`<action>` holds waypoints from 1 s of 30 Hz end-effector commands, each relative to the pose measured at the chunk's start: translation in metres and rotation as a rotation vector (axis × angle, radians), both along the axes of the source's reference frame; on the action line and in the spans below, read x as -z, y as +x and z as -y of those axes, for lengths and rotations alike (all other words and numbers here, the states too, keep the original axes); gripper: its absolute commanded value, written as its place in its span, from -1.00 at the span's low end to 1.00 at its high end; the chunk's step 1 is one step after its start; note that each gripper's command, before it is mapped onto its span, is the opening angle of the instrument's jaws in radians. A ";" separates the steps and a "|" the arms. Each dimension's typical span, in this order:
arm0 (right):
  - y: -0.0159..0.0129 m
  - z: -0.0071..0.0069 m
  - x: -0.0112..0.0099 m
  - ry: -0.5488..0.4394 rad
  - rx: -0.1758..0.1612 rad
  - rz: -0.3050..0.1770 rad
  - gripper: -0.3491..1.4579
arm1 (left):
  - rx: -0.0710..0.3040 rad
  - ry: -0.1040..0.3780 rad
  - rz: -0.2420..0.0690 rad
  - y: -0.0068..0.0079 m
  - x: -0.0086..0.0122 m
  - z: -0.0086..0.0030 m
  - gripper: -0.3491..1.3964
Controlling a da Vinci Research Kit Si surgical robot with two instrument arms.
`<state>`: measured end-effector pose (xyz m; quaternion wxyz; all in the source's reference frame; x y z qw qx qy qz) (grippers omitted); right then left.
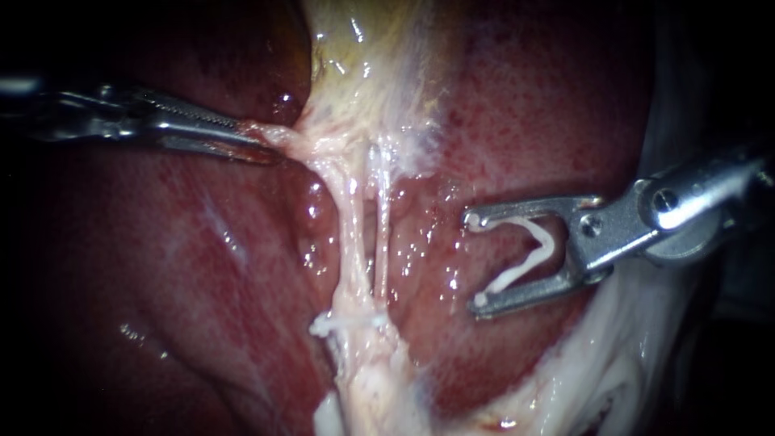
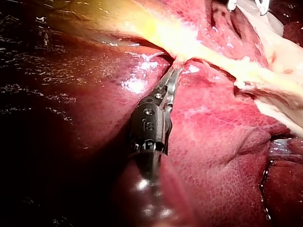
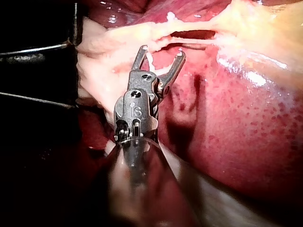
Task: Clipping second clip left tube
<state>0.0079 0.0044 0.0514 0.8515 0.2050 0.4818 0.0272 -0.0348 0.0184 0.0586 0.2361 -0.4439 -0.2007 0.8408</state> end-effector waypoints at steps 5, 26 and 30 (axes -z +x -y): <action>0.0000 0.0000 0.0000 0.000 0.000 -0.001 -0.06 | 0.016 0.015 0.001 0.0019 0.0039 -0.0020 -1.00; 0.0058 0.0006 -0.0003 0.260 -0.120 -0.080 -0.06 | 0.036 -0.029 0.002 0.0044 0.0073 -0.0032 -1.00; 0.0082 0.0014 -0.0018 0.355 -0.143 -0.086 -0.06 | 0.038 -0.030 0.001 0.0042 0.0073 -0.0031 -1.00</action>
